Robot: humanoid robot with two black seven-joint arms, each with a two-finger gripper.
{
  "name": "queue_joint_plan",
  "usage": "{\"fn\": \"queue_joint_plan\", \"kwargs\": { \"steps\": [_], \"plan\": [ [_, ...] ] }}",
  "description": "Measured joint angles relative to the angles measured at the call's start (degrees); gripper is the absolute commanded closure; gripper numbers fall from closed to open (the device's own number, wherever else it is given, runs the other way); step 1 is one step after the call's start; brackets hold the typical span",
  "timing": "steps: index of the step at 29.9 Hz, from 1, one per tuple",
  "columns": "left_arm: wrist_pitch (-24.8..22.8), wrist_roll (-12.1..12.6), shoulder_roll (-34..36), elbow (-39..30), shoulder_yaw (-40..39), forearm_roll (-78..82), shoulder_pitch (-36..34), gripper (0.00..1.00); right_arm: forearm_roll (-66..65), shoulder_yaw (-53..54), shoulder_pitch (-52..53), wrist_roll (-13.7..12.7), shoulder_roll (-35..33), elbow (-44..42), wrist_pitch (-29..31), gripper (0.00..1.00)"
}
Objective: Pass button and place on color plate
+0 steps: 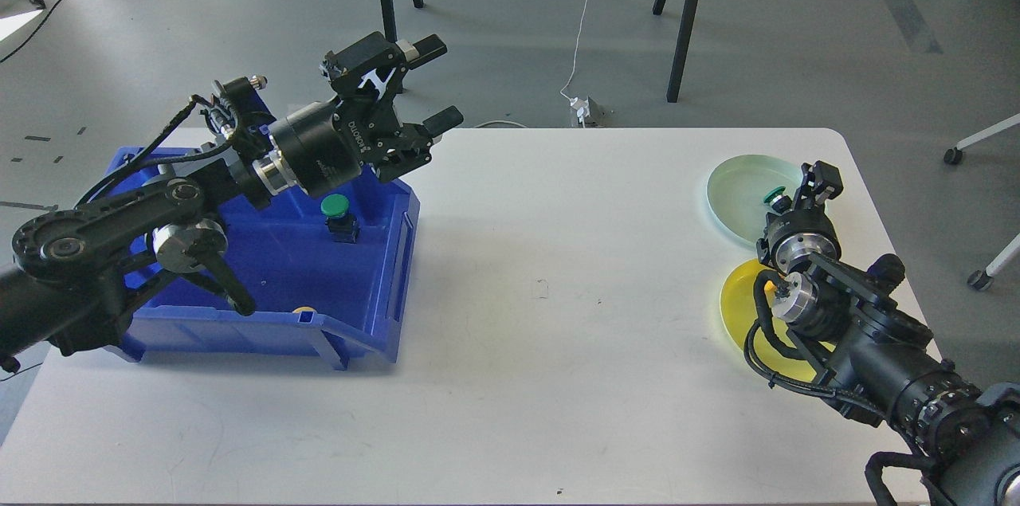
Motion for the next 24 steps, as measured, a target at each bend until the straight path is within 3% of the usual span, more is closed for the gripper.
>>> {"fn": "queue_joint_plan", "kwargs": {
  "steps": [6,11,15,18,24],
  "plan": [
    [0.0,0.0,0.8,4.7,-2.3,-7.0,0.0,0.02,-0.1,0.0,4.5,0.0,-7.5,16.4,1.4,0.01],
    [0.0,0.0,3.7,10.9,-7.5,-7.9,-0.5,0.02,-0.2,0.0,7.2,0.0,-12.6,25.2,11.8,0.01],
    [0.0,0.0,4.6,19.1,-9.5,-8.0,-0.8,0.02,-0.2,1.2,7.5,0.7,-15.5,26.6,28.0,0.01],
    [0.0,0.0,4.6,26.5,-10.1,-8.1,-0.8,0.01,0.4,4.0,6.7,2.8,-16.0,25.2,39.8,0.01],
    [0.0,0.0,3.9,33.0,-10.4,-8.6,-0.6,0.01,6.6,4.5,6.1,6.8,-15.5,20.4,42.9,0.01]
  ]
}}
